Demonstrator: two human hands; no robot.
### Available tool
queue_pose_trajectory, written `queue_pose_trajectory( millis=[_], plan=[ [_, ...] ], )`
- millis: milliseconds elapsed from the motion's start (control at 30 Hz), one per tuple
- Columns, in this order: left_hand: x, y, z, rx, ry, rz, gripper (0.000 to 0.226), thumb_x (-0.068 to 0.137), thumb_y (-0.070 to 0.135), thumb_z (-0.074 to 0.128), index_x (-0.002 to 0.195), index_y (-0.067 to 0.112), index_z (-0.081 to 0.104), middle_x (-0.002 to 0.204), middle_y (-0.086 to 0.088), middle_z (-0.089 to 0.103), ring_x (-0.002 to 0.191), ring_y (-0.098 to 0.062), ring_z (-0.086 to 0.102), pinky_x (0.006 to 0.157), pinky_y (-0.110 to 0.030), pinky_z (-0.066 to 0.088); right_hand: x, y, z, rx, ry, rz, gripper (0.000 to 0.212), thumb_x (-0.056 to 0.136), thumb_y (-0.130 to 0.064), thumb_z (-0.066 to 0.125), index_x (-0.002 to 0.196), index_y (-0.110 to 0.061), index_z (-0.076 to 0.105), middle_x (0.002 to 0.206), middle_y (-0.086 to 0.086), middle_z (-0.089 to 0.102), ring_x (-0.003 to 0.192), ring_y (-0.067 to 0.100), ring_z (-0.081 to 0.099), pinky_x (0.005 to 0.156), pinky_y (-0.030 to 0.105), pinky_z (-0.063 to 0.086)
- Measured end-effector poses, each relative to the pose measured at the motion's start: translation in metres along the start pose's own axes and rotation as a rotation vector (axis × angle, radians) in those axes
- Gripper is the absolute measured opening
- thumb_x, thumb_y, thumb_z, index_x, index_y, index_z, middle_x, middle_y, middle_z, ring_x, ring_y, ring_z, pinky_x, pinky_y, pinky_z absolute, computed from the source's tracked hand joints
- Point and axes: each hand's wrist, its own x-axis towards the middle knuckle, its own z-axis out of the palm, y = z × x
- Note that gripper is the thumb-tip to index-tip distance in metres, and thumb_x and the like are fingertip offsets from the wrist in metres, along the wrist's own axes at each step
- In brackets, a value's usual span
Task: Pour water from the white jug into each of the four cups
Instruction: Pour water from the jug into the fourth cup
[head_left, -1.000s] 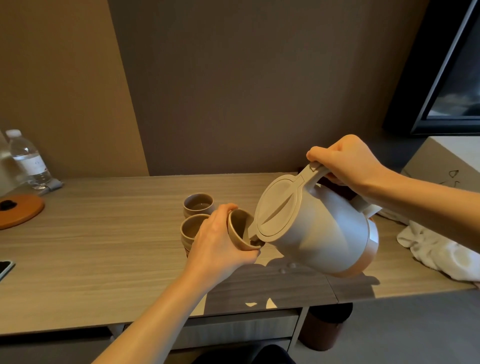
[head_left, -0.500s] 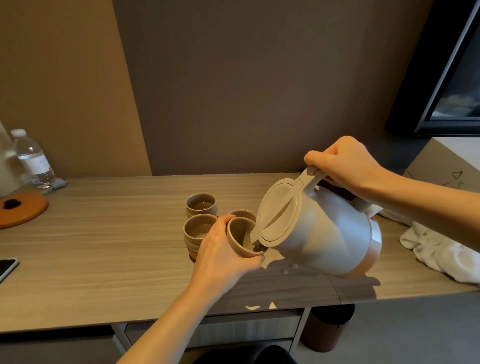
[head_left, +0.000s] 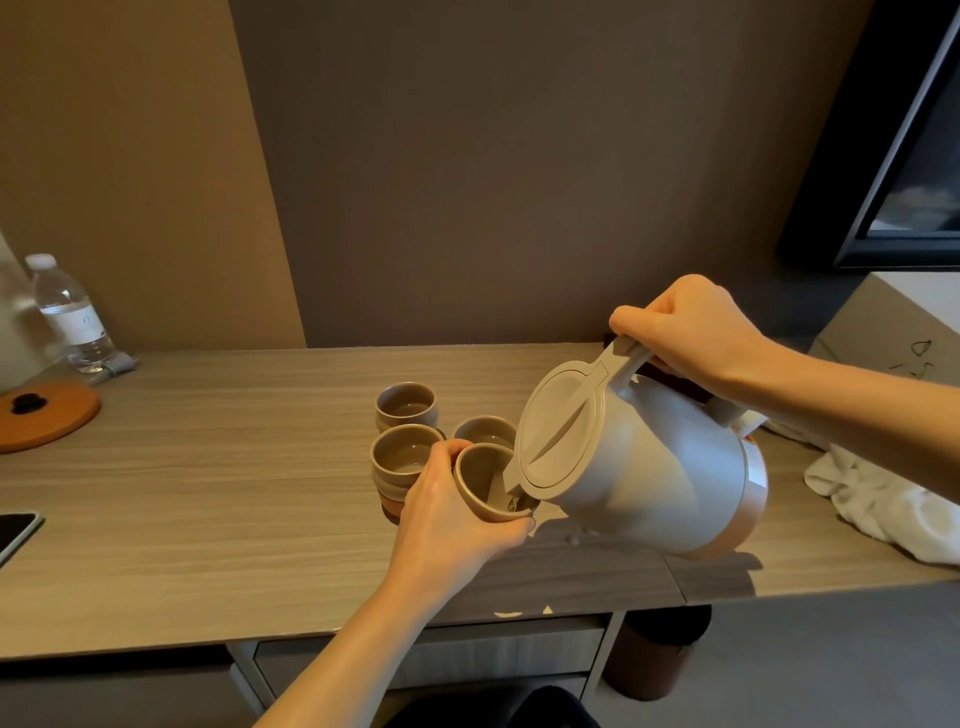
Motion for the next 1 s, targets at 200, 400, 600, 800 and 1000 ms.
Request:
queue_pose_trajectory(
  millis=[200,400,600,800,1000],
  plan=[
    [-0.0025,-0.0026,0.0009,-0.008,0.000,-0.015,0.086,0.044,0.055,0.088,0.114,0.043,0.038,0.102,0.028,0.051,0.096,0.002,0.054,0.068,-0.012,0.046,-0.0008,0.0011,0.0021,-0.011,-0.013,-0.006,0.043,0.085,-0.033,0.056,0.058,-0.002,0.068,0.065,0.023,0.063,0.060,0.027,0.059,0.055,0.029,0.048],
    [-0.0029,-0.0027,0.0017,-0.026,-0.002,-0.018,0.085,0.043,0.055,0.088,0.112,0.045,0.038,0.101,0.028,0.052,0.096,0.003,0.054,0.067,-0.012,0.046,0.0002,0.0001,0.0022,-0.035,-0.004,-0.040,0.043,0.084,-0.035,0.055,0.057,-0.004,0.069,0.063,0.023,0.063,0.061,0.031,0.061,0.057,0.034,0.052],
    [-0.0036,-0.0009,0.0039,-0.048,0.005,-0.034,0.084,0.038,0.064,0.081,0.107,0.053,0.036,0.098,0.032,0.052,0.097,0.015,0.050,0.061,-0.007,0.044,0.0000,-0.0014,0.0005,-0.051,-0.004,-0.071,0.043,0.083,-0.036,0.056,0.054,-0.008,0.069,0.059,0.021,0.062,0.061,0.032,0.061,0.055,0.035,0.052],
    [-0.0053,-0.0013,0.0049,-0.069,-0.005,-0.030,0.084,0.041,0.059,0.086,0.109,0.046,0.039,0.102,0.027,0.055,0.097,0.006,0.055,0.066,-0.011,0.047,0.0002,-0.0009,-0.0001,-0.050,-0.019,-0.072,0.044,0.083,-0.037,0.056,0.053,-0.007,0.068,0.058,0.020,0.061,0.059,0.033,0.060,0.056,0.036,0.052],
    [-0.0055,-0.0002,0.0042,-0.075,-0.002,-0.021,0.085,0.043,0.054,0.089,0.111,0.042,0.039,0.103,0.024,0.055,0.097,0.001,0.056,0.069,-0.015,0.049,0.0007,-0.0010,-0.0003,-0.042,-0.013,-0.074,0.046,0.081,-0.039,0.055,0.052,-0.004,0.067,0.057,0.023,0.060,0.059,0.037,0.060,0.056,0.039,0.052]
  ],
)
